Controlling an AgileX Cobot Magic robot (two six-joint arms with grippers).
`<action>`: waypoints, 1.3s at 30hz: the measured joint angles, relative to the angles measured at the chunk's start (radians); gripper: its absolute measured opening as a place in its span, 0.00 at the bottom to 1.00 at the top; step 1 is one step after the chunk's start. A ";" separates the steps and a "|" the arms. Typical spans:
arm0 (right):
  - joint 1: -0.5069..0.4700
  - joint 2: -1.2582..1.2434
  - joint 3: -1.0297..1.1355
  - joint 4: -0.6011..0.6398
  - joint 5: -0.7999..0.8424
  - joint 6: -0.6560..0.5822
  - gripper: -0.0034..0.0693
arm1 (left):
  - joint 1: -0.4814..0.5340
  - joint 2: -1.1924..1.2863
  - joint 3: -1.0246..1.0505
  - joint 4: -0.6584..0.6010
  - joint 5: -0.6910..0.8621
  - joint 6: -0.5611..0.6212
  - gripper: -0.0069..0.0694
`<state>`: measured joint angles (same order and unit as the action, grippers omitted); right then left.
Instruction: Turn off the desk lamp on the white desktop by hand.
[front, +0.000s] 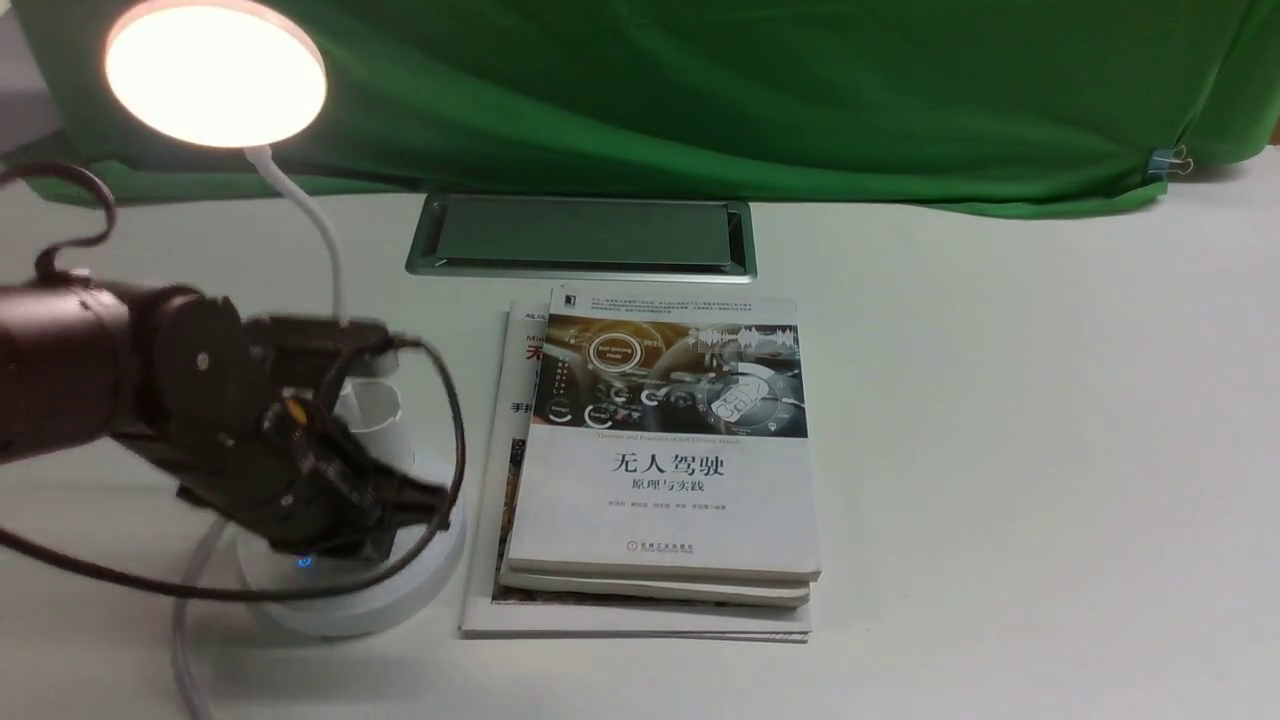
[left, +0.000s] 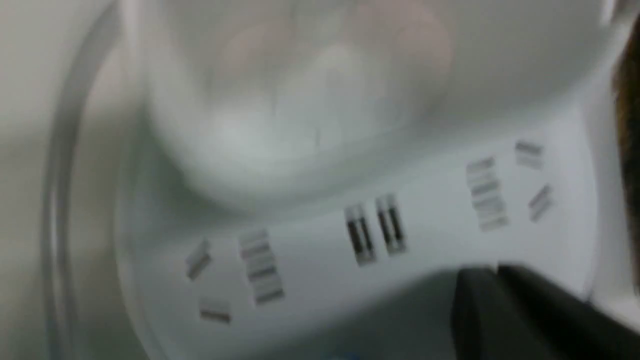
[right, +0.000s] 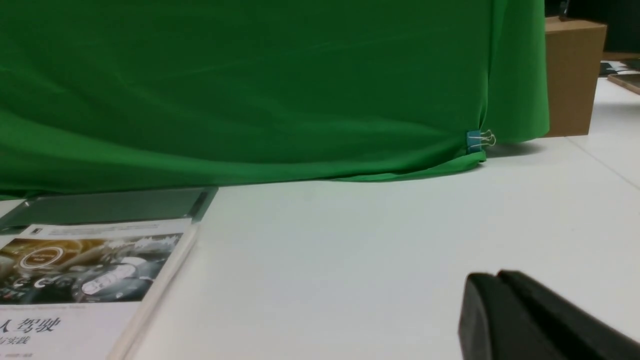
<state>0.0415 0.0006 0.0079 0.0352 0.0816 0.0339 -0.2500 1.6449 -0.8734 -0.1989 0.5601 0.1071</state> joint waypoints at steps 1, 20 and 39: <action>0.000 0.000 0.000 0.000 0.000 0.000 0.10 | 0.000 0.011 -0.008 -0.002 -0.010 0.001 0.10; 0.000 0.000 0.000 0.000 0.000 0.000 0.10 | 0.000 -0.614 0.014 0.020 0.002 0.003 0.10; 0.000 0.000 0.000 0.000 0.000 0.000 0.10 | 0.016 -1.103 0.364 0.137 -0.570 0.023 0.10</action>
<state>0.0415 0.0006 0.0079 0.0352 0.0816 0.0339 -0.2339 0.5418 -0.5091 -0.0621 -0.0102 0.1304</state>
